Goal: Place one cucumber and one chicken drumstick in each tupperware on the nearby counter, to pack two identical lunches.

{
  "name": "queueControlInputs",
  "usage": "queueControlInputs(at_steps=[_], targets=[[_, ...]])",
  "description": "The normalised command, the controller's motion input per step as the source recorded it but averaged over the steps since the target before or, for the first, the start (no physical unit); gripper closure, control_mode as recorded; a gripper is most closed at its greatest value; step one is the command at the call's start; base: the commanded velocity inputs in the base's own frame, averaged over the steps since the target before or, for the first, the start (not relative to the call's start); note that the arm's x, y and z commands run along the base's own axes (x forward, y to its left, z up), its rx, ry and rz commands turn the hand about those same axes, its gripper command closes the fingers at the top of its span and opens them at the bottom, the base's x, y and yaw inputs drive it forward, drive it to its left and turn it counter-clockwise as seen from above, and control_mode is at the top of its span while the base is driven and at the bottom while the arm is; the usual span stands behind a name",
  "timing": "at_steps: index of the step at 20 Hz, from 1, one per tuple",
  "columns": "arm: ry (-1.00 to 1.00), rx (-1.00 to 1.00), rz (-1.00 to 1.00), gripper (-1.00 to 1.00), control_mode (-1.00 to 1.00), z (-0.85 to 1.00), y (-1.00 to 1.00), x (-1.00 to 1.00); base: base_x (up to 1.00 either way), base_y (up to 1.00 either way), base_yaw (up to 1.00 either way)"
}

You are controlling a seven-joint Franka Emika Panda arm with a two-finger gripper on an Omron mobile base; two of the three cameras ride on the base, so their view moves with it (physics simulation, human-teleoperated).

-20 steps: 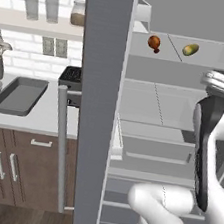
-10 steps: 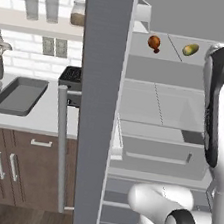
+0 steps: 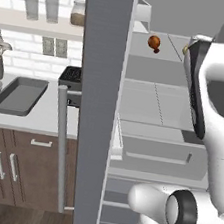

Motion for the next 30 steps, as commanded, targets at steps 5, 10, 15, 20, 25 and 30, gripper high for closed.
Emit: queueControlInputs(at_steps=[5, 10, 15, 20, 25, 30], targets=[[0.00, 0.00, 0.00, -1.00, -1.00, 0.00, 0.00, 1.00, 0.00, 0.00, 0.00], [0.00, 0.00, 0.04, -1.00, -1.00, -0.10, -0.19, 0.79, 0.00, 0.00, 0.00], [0.00, 0.00, 0.06, -1.00, -1.00, -0.10, -0.32, 0.53, 0.00, 0.00, 0.00], [0.02, 0.00, 0.00, -1.00, -1.00, -0.08, -0.02, 0.48, 0.00, 0.00, 0.00], [0.01, 0.00, 0.00, -1.00, -1.00, -0.12, 0.03, 0.54, 0.00, 0.00, 0.00], [0.02, 0.00, 0.00, -1.00, -1.00, -0.17, 0.00, 0.44, 0.00, 0.00, 0.00]])
